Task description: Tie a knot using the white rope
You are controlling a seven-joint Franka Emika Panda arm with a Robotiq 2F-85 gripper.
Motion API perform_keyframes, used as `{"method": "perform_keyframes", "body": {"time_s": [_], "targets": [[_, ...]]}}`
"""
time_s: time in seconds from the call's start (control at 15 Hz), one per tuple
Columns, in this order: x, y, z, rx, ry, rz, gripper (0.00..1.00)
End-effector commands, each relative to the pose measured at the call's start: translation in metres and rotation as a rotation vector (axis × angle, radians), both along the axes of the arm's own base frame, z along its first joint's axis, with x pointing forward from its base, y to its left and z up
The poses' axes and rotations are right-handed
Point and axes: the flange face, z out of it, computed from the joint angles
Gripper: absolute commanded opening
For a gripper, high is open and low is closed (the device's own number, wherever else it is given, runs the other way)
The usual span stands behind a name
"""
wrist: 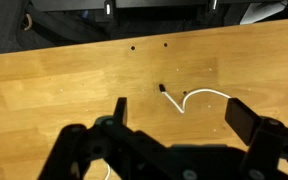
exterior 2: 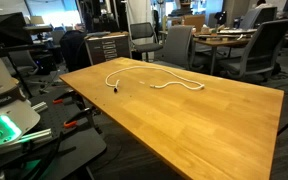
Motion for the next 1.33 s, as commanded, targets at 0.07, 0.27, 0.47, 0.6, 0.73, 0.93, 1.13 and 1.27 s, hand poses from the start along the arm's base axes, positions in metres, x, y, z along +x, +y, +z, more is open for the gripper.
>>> {"method": "perform_keyframes", "body": {"time_s": [0.07,0.27,0.47,0.6,0.73,0.93,1.13,1.27], "targets": [[0.000,0.000,0.001,0.000,0.000,0.000,1.00],[0.000,0.000,0.001,0.000,-0.001,0.000,1.00],[0.000,0.000,0.001,0.000,-0.001,0.000,1.00],[0.002,0.004,-0.003,-0.007,-0.011,-0.014,1.00],[0.016,0.009,-0.012,-0.015,-0.060,-0.113,1.00],[0.050,0.010,-0.025,-0.019,-0.149,-0.267,1.00],[0.079,0.006,-0.036,0.013,-0.231,-0.404,1.00],[0.062,0.008,-0.042,-0.011,-0.186,-0.327,1.00]]}}
